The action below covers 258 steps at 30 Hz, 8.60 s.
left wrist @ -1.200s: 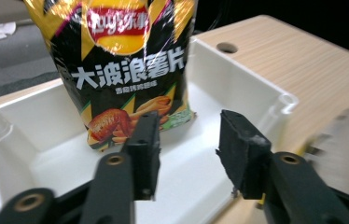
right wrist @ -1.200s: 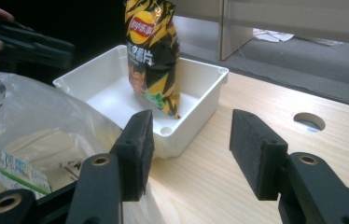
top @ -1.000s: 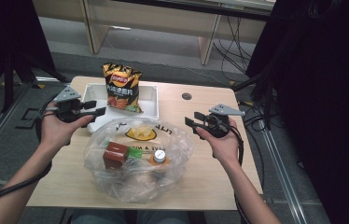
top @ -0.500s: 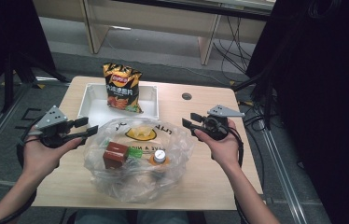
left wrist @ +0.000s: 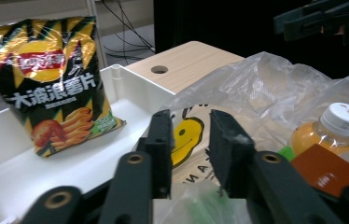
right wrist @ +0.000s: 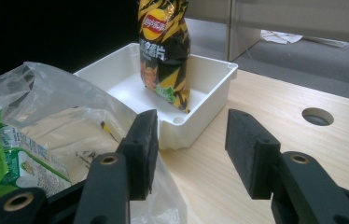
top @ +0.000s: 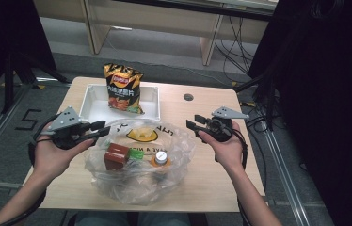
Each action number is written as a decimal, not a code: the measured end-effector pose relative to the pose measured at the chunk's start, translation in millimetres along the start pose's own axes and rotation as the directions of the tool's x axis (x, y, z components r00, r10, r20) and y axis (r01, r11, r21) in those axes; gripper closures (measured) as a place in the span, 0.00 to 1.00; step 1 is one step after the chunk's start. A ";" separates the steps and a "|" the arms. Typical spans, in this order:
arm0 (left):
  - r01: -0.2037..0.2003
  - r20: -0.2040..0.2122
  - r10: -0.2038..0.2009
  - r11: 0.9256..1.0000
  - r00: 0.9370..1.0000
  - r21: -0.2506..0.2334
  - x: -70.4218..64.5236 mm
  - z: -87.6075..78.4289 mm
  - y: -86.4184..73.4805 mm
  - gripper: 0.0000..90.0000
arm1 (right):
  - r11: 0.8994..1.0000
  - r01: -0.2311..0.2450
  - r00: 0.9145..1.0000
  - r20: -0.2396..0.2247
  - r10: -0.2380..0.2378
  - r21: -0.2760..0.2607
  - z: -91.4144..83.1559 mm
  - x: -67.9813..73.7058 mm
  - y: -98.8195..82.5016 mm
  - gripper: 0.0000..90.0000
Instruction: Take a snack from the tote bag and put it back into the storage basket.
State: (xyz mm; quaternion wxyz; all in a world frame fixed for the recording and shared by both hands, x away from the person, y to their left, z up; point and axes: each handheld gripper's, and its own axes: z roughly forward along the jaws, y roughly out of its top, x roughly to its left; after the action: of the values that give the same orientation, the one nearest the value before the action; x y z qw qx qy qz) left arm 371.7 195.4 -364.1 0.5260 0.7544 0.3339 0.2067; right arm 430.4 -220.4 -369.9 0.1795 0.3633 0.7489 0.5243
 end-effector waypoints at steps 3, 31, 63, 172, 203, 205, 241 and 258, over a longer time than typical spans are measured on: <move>-0.014 0.021 0.014 1.000 1.000 0.021 -1.4 9.4 2.9 0.87 | 1.000 -0.011 1.000 0.012 0.011 0.002 -1.2 -0.8 -0.6 0.61; -0.057 0.044 0.049 0.973 0.998 0.223 13.3 7.9 -18.8 0.87 | 1.000 -0.020 1.000 0.012 0.020 0.022 0.3 -0.4 -3.3 0.60; -0.176 0.227 0.118 0.950 0.967 0.256 20.1 26.4 -27.5 0.64 | 0.997 -0.046 0.999 -0.007 0.047 0.064 3.8 -1.4 -6.5 0.58; -0.138 0.309 0.070 0.969 0.948 0.205 22.8 29.2 -10.0 0.74 | 0.996 -0.048 0.999 0.001 0.048 0.077 7.3 -2.6 -11.3 0.56; -0.287 0.374 0.167 0.912 0.912 0.292 19.3 39.7 -27.7 0.90 | 0.995 -0.027 1.000 0.007 0.026 0.097 10.0 -4.3 -13.3 0.54; -0.289 0.378 0.167 0.912 0.911 0.293 17.5 40.1 -27.8 0.94 | 0.995 -0.026 1.000 0.009 0.026 0.098 10.0 -4.3 -13.3 0.54; -0.263 0.337 0.211 0.958 0.918 0.118 18.1 12.1 26.0 1.00 | 0.992 -0.061 0.998 -0.003 0.061 0.110 9.1 -2.5 -12.3 0.54; -0.232 0.292 0.232 0.972 0.928 -0.035 15.5 -7.1 55.0 1.00 | 0.995 -0.033 0.999 -0.006 0.033 0.095 11.0 2.0 -8.4 0.54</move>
State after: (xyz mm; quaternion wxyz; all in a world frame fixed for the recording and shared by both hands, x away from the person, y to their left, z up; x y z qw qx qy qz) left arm 393.5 198.9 -310.9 0.5416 0.8108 0.1604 0.1532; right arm 433.2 -213.3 -381.6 0.1505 0.3818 0.7675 0.4924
